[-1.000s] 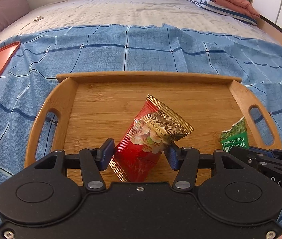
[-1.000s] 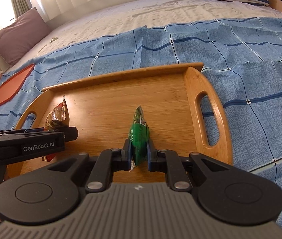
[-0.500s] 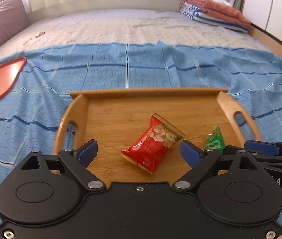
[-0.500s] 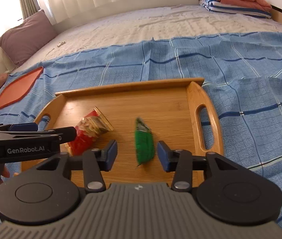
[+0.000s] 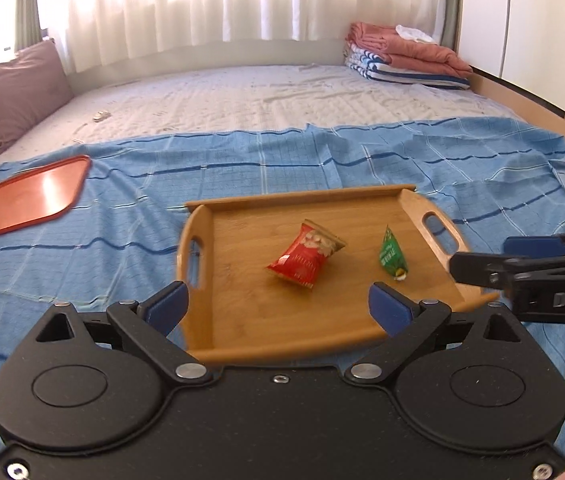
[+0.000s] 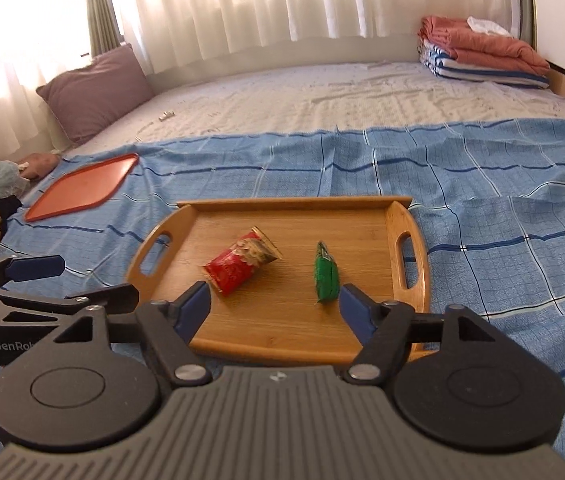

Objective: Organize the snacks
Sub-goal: 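Move both tools back over the remaining snack pile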

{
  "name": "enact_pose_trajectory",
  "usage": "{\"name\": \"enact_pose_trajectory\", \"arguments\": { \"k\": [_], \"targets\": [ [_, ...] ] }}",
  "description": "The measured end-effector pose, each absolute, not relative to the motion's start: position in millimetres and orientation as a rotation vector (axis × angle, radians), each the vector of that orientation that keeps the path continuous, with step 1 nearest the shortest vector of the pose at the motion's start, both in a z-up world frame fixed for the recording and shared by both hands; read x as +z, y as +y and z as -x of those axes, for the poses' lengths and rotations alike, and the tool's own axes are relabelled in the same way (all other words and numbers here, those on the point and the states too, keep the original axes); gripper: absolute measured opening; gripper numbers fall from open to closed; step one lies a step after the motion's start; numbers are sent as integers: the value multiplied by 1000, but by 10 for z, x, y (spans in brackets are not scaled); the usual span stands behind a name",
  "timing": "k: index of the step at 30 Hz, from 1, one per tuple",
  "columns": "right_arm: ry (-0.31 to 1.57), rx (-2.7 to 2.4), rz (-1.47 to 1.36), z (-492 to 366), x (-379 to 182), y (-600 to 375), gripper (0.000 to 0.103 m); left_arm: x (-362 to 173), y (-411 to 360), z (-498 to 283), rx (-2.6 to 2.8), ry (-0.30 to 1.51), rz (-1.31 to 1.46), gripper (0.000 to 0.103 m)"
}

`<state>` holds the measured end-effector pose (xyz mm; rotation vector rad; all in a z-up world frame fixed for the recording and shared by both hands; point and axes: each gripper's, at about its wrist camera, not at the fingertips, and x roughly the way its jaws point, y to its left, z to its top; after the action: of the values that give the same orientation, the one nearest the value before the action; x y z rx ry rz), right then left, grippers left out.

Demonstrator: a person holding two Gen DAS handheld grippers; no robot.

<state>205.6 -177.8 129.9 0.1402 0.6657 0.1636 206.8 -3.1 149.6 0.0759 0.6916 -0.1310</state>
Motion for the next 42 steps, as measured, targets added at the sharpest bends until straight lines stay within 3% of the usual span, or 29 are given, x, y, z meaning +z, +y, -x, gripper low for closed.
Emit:
{"name": "enact_pose_trajectory", "arguments": {
  "k": [17,35,42],
  "targets": [
    [552,193,-70,-801,1218,-1647,90,1557,151,-700,-193,593,-57,100],
    [458,210,3,-102,1350,-1456,92,1840,406,80,-210,512,4,101],
    [463,177,45,15,1108,-1440,92,1638,517,318,-182,490,32,102]
  ]
}}
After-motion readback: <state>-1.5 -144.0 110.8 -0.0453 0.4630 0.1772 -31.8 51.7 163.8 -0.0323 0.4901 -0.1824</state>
